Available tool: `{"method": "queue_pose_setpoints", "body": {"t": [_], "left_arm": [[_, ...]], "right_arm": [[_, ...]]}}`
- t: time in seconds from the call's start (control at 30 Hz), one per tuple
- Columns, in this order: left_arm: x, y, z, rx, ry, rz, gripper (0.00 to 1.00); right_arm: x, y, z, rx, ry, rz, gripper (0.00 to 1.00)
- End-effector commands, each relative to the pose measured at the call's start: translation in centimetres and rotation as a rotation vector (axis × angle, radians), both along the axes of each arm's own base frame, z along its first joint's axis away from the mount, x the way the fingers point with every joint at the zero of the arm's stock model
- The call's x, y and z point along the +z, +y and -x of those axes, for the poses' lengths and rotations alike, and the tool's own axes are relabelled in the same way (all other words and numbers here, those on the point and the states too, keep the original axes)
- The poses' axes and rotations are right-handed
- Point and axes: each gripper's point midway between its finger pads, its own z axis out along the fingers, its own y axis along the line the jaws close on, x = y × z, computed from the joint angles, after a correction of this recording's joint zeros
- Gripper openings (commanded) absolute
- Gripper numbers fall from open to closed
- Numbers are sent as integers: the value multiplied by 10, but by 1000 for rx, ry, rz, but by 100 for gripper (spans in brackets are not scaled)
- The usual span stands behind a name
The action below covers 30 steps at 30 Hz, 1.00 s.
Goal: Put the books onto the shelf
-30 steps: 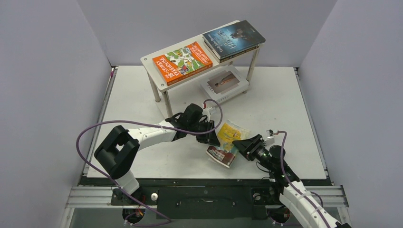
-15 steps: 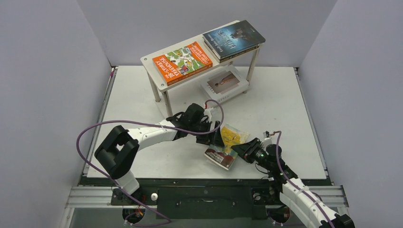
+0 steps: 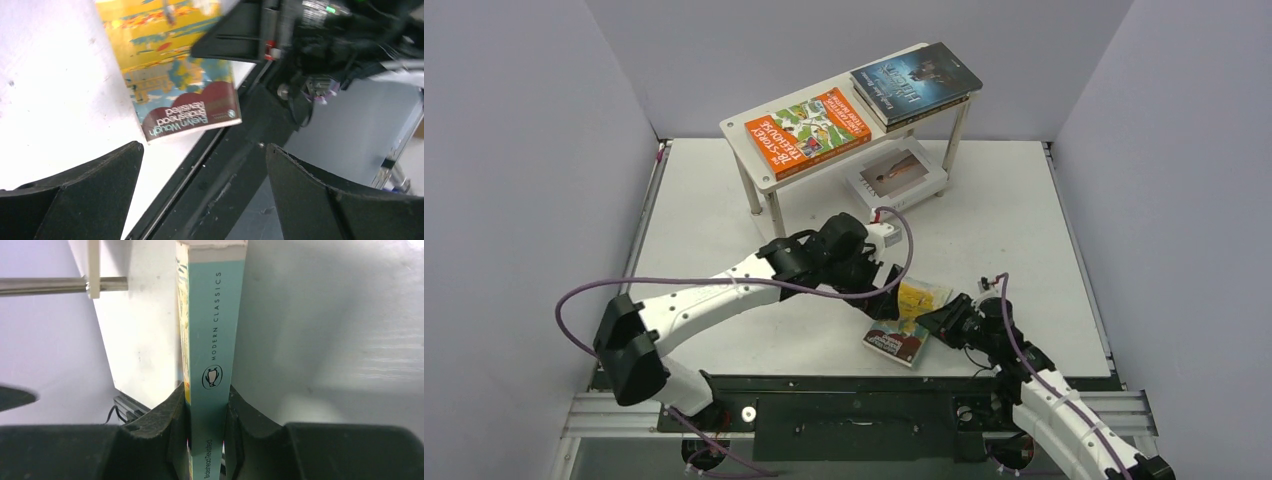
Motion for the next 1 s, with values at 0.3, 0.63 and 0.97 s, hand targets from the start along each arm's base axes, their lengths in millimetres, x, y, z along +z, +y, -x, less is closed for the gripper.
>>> {"method": "queue_pose_setpoints", "body": {"t": [0.3, 0.63, 0.97], "left_arm": [[286, 136, 3, 231, -706, 397, 96], [298, 181, -17, 462, -756, 324, 96], [330, 238, -5, 720, -846, 489, 96]], "right_arm": [[279, 24, -14, 306, -647, 85, 0], [489, 53, -26, 246, -1100, -221, 0], [562, 112, -127, 13, -1002, -472, 0]]}}
